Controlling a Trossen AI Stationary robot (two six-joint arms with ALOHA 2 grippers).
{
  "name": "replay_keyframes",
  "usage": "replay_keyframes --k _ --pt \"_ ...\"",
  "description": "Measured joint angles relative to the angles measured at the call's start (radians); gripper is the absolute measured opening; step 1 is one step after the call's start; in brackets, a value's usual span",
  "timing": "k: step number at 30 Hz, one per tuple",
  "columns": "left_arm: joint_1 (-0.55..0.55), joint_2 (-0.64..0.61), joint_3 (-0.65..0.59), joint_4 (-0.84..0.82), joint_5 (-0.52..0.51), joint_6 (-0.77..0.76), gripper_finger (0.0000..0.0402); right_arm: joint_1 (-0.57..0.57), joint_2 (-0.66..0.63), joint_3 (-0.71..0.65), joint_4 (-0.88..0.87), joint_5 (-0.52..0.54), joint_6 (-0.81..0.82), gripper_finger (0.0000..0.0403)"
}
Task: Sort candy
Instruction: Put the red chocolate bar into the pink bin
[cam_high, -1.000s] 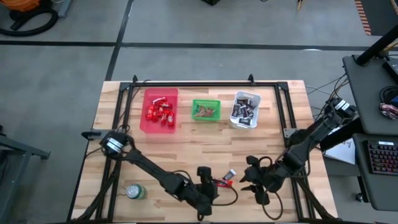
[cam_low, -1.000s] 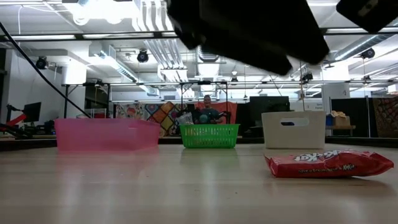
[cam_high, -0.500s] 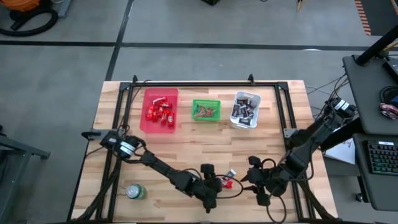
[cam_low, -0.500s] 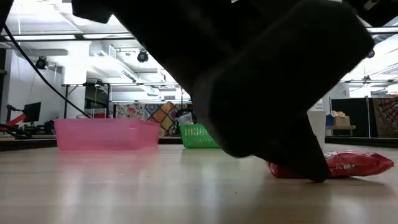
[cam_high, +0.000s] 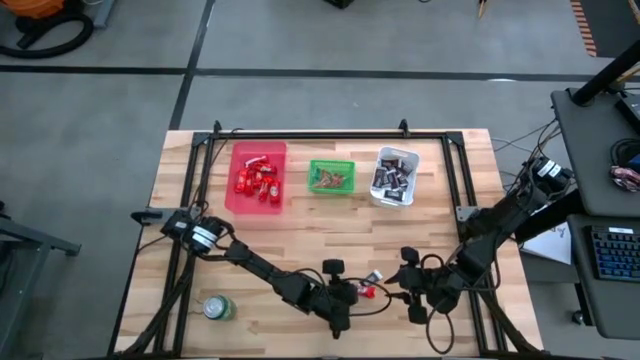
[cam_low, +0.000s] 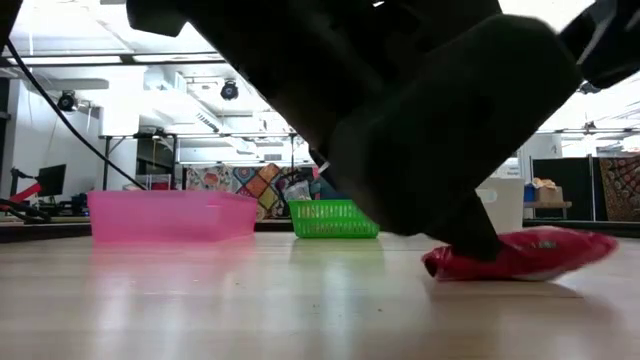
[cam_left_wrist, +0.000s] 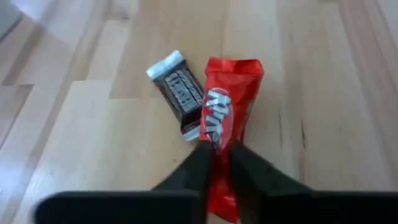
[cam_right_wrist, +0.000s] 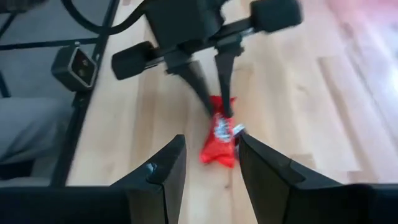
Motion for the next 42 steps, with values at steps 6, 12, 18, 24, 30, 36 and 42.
replay_keyframes --k 6,12,18,24,30,36,42 --pt "-0.009 -0.004 0.006 0.0 -0.015 -0.043 0.0006 0.048 0.0 -0.007 0.026 0.013 0.03 0.0139" --pt "-0.027 -0.083 0.008 -0.108 -0.063 -0.026 0.0001 0.101 0.0 -0.007 0.076 0.112 -0.007 0.0133" --pt "-0.02 -0.197 0.009 -0.262 -0.12 -0.034 0.0 0.118 0.0 -0.007 0.09 0.147 -0.003 0.0125" --pt "-0.016 -0.317 0.009 -0.463 -0.184 -0.081 0.0 0.118 0.0 -0.01 0.09 0.193 0.005 0.0123" --pt "0.019 -0.44 0.01 -0.793 -0.311 -0.236 0.0 0.118 0.0 -0.011 0.09 0.218 0.03 0.0115" --pt "0.135 -0.518 0.001 -1.206 -0.383 -0.545 0.0 0.118 0.0 -0.012 0.09 0.264 0.031 0.0105" --pt "0.36 -0.583 -0.112 -1.293 -0.344 -0.646 0.0 0.117 0.0 -0.012 0.09 0.278 0.03 0.0096"
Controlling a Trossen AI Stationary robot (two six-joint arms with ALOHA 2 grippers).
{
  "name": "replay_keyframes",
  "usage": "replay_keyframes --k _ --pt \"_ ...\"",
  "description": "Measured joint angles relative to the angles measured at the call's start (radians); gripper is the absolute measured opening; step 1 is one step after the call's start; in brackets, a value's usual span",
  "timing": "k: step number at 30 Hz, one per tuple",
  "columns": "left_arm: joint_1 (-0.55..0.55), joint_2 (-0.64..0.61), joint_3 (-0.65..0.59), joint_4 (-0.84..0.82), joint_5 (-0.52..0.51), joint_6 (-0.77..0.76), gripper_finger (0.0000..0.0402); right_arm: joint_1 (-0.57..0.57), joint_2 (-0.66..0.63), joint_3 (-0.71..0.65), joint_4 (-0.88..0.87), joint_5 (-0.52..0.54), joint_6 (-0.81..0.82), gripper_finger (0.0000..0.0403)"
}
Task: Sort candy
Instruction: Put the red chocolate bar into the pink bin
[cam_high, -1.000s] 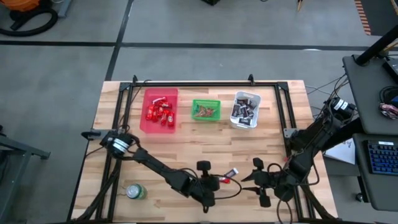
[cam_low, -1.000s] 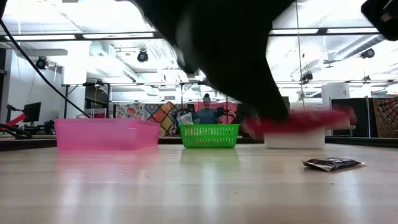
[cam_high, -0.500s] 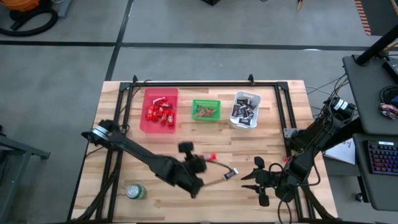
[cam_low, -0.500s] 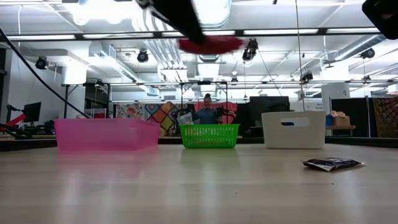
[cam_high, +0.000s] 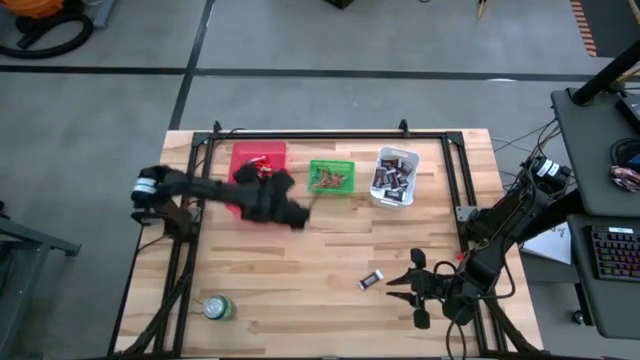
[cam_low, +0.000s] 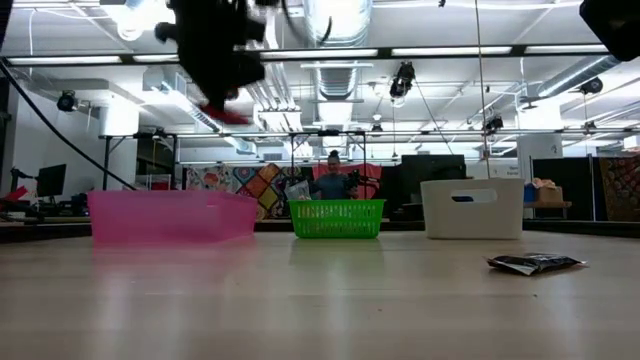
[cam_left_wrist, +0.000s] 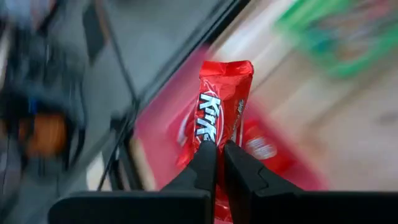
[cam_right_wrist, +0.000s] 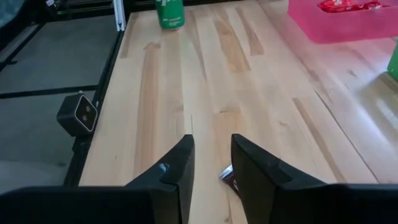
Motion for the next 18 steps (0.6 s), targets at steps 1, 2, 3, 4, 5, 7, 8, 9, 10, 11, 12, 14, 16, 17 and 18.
replay_keyframes --k 1,2,3,4,5,7,8,9,10,11,12,14,16,17,18 --pt "0.05 -0.013 -0.029 0.007 0.032 0.003 0.0 0.0 0.0 0.0 0.0 0.0 0.0 0.0094" --pt "0.103 -0.021 -0.059 0.019 0.073 0.012 0.0 0.0 0.0 0.0 0.0 0.0 0.001 0.0093" --pt "0.157 -0.024 -0.091 0.03 0.124 0.026 0.0 0.0 0.0 0.0 0.0 0.0 0.001 0.0091" --pt "0.207 -0.024 -0.122 0.045 0.179 0.046 0.0 0.0 0.0 0.0 0.0 0.0 0.001 0.009" --pt "0.256 -0.024 -0.15 0.061 0.232 0.069 0.0 0.0 0.0 0.0 0.0 0.0 0.005 0.0089" --pt "0.336 -0.024 -0.203 0.096 0.306 0.106 0.0 0.0 0.0 0.0 0.0 0.0 0.014 0.0086" --pt "0.366 -0.023 -0.227 0.122 0.325 0.124 0.0001 0.0 0.0 0.0 0.0 0.0 0.015 0.0085" --pt "0.388 -0.02 -0.248 0.144 0.333 0.138 0.0002 0.0 0.0 0.0 0.0 -0.001 0.016 0.0084" --pt "0.402 -0.019 -0.268 0.16 0.334 0.149 0.0004 0.0 0.0 0.0 0.0 0.0 0.016 0.0084" --pt "0.408 -0.018 -0.283 0.161 0.328 0.154 0.0007 0.0 0.0 0.0 0.0 -0.001 0.017 0.0084" --pt "0.408 -0.019 -0.293 0.16 0.308 0.15 0.0011 0.0 0.0 0.0 0.0 -0.001 0.017 0.0085" --pt "0.401 -0.02 -0.304 0.168 0.256 0.146 0.002 0.0 0.0 0.0 0.0 -0.001 0.018 0.0087" --pt "0.394 -0.02 -0.308 0.165 0.25 0.149 0.0031 0.0 0.0 0.0 0.0 -0.001 0.018 0.0091" --pt "0.39 -0.02 -0.308 0.167 0.248 0.149 0.0038 0.0 0.0 0.0 0.0 -0.001 0.018 0.0093" --pt "0.386 -0.02 -0.308 0.167 0.247 0.149 0.0046 0.0 0.0 0.0 0.0 0.001 0.018 0.0095"
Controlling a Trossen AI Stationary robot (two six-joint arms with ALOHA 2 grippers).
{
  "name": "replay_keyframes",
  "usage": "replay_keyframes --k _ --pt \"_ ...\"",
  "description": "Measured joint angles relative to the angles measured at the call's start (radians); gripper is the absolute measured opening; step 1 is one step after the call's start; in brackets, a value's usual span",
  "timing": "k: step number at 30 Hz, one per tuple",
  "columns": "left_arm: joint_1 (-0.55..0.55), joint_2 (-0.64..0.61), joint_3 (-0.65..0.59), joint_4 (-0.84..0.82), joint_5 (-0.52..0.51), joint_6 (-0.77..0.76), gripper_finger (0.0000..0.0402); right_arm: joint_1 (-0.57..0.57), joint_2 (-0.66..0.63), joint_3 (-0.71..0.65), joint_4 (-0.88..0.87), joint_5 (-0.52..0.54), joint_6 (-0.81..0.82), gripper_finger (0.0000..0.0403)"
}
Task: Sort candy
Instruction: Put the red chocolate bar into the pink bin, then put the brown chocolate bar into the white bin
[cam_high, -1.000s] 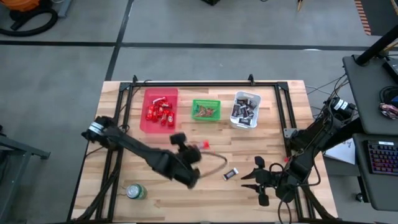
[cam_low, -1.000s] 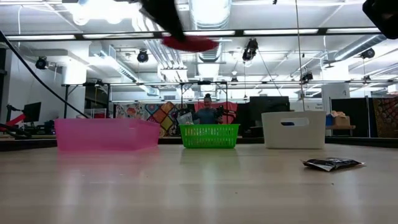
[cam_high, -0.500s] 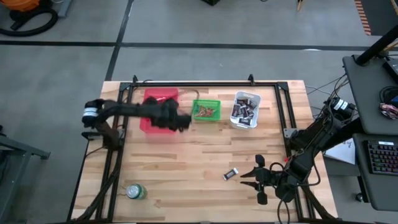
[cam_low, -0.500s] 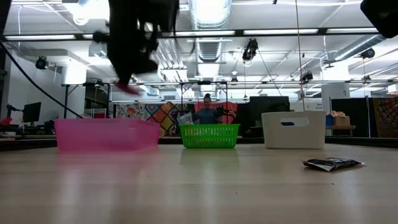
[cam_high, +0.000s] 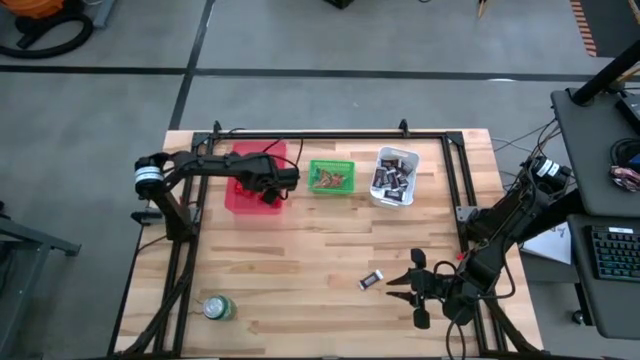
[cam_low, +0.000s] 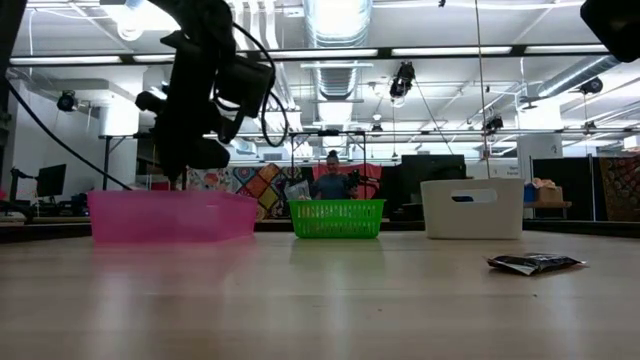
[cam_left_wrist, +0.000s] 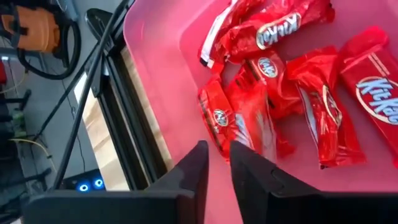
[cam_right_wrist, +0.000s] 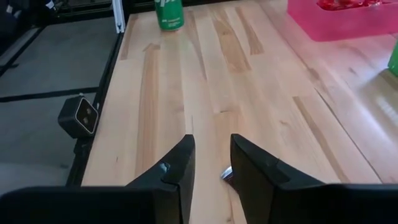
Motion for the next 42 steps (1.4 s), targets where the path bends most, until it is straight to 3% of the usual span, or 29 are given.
replay_keyframes --k 6,9,13,16,20,25,30,42 --pt "-0.051 0.0 0.015 -0.001 -0.002 -0.028 0.0099 -0.002 0.0 -0.009 -0.009 0.024 -0.002 0.0107" --pt "-0.144 0.0 0.066 0.005 -0.009 -0.061 0.0121 -0.005 0.0 -0.035 -0.01 0.024 -0.009 0.0112" --pt "-0.336 0.0 0.16 0.119 -0.094 -0.089 0.0136 -0.03 0.016 -0.074 -0.012 0.027 -0.031 0.0117" --pt "-0.501 0.0 0.2 0.293 -0.163 -0.007 0.0139 -0.063 0.062 -0.085 -0.011 0.027 -0.058 0.0124" --pt "-0.699 0.008 0.186 0.683 -0.206 0.212 0.0137 -0.114 0.151 -0.085 -0.005 -0.001 -0.108 0.0137" --pt "-0.863 0.073 0.141 1.084 -0.318 0.387 0.0136 -0.141 0.215 -0.06 0.003 -0.088 -0.123 0.0159" --pt "-0.915 0.145 0.119 1.249 -0.406 0.355 0.0136 -0.153 0.228 -0.054 -0.001 -0.147 -0.123 0.0189" --pt "-0.918 0.199 0.129 1.253 -0.436 0.349 0.0136 -0.206 0.252 -0.054 0.0 -0.216 -0.138 0.0211"
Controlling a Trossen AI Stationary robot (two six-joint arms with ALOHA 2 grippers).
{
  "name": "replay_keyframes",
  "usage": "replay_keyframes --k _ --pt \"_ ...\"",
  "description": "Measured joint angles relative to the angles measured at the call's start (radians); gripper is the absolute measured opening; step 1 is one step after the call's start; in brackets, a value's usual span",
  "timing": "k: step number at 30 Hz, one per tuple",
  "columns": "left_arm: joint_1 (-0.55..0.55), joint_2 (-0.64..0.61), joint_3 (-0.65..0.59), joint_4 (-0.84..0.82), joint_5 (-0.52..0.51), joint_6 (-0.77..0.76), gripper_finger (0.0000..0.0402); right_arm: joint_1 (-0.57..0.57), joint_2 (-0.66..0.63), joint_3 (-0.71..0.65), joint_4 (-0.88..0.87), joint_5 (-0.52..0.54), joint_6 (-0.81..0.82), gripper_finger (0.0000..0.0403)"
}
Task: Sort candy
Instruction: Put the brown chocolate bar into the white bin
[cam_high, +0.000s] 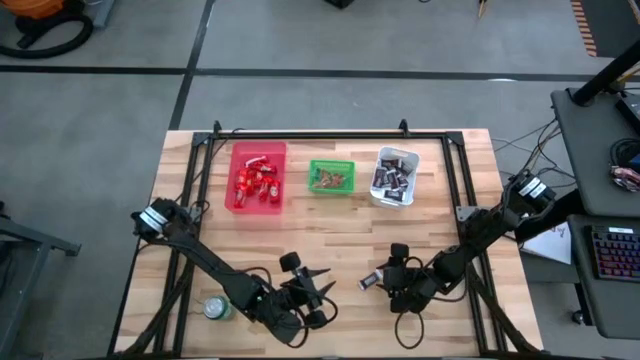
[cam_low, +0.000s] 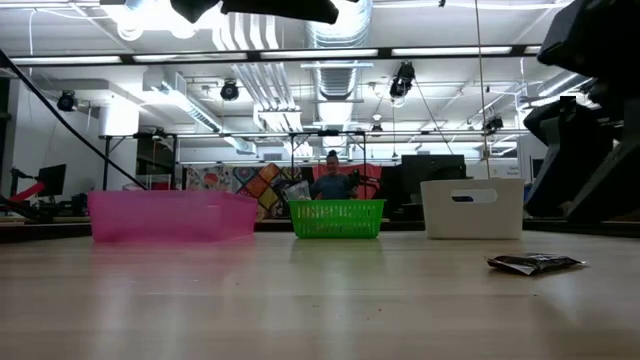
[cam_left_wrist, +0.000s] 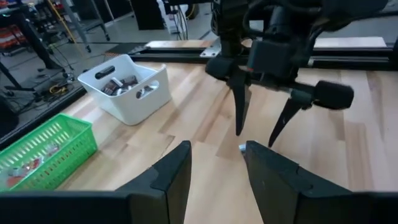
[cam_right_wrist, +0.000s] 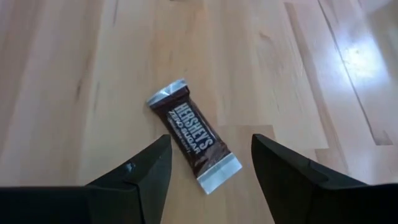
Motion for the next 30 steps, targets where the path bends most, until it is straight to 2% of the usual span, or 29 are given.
replay_keyframes --k 9,19,24,30 --pt "0.0 -0.002 0.0 -0.005 -0.007 0.0 0.0136 -0.043 0.068 0.0 0.099 -0.078 -0.049 0.0212" --pt "0.0 -0.002 -0.002 -0.006 -0.007 -0.004 0.0136 -0.086 0.142 0.004 0.115 -0.104 -0.055 0.02" --pt "0.0 -0.002 -0.002 -0.006 -0.016 -0.004 0.0136 -0.09 0.155 0.004 0.139 -0.113 -0.064 0.0135" --pt "-0.009 -0.026 0.013 -0.013 -0.166 0.005 0.0135 -0.094 0.149 0.003 0.161 -0.115 -0.079 0.0029"
